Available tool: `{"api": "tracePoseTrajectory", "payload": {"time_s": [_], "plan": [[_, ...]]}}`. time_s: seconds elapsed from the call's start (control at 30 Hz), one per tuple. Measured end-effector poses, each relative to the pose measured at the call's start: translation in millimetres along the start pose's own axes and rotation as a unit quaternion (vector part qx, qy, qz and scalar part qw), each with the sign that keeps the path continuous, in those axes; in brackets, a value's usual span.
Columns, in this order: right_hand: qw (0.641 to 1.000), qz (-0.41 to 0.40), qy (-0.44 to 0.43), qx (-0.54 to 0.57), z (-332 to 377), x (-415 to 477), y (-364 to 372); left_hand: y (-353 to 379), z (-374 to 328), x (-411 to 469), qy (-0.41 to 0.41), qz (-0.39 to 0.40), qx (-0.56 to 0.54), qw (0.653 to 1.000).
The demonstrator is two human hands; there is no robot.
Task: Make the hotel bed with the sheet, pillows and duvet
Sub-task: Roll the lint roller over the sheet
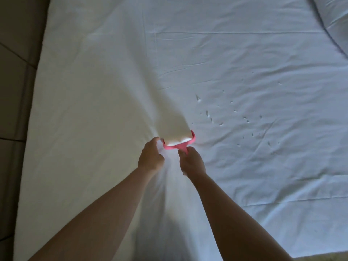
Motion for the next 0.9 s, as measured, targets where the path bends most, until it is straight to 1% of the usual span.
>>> {"api": "tracePoseTrajectory", "payload": {"time_s": [0.1, 0.17, 0.3, 0.43, 0.53, 0.63, 0.73, 0.9], "plan": [[1.000, 0.008, -0.008, 0.011, 28, 32, -7, -17, 5, 23, 0.003, -0.046, 0.016, 0.999], [1.000, 0.019, -0.012, 0.006, 48, 53, -14, -25, 11, 36, -0.013, -0.054, 0.036, 0.998], [0.999, 0.039, -0.024, 0.010, 88, 91, -29, -34, 15, 61, -0.068, -0.026, 0.137, 0.988], [0.997, 0.066, -0.033, 0.037, 121, 119, -39, -35, -2, 80, -0.111, 0.001, 0.158, 0.981], [0.995, 0.098, -0.020, 0.017, 136, 128, -48, -34, -8, 90, -0.135, -0.004, 0.178, 0.975], [0.991, 0.134, 0.001, 0.008, 134, 124, -52, -37, -6, 90, -0.135, -0.001, 0.197, 0.971], [0.987, 0.156, 0.028, 0.012, 118, 112, -51, -45, -9, 85, -0.121, 0.003, 0.206, 0.971], [0.987, 0.152, 0.029, -0.037, 82, 83, -55, -44, -4, 72, -0.097, 0.026, 0.185, 0.978]]}}
Point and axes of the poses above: each hand's wrist, its own x-axis towards the middle knuckle, its own y-axis out of the palm, z = x × y, the point moved 2 cm from there along x, towards the middle knuckle, and after that the axes turned 8 degrees about z, right-handed, at the moved point
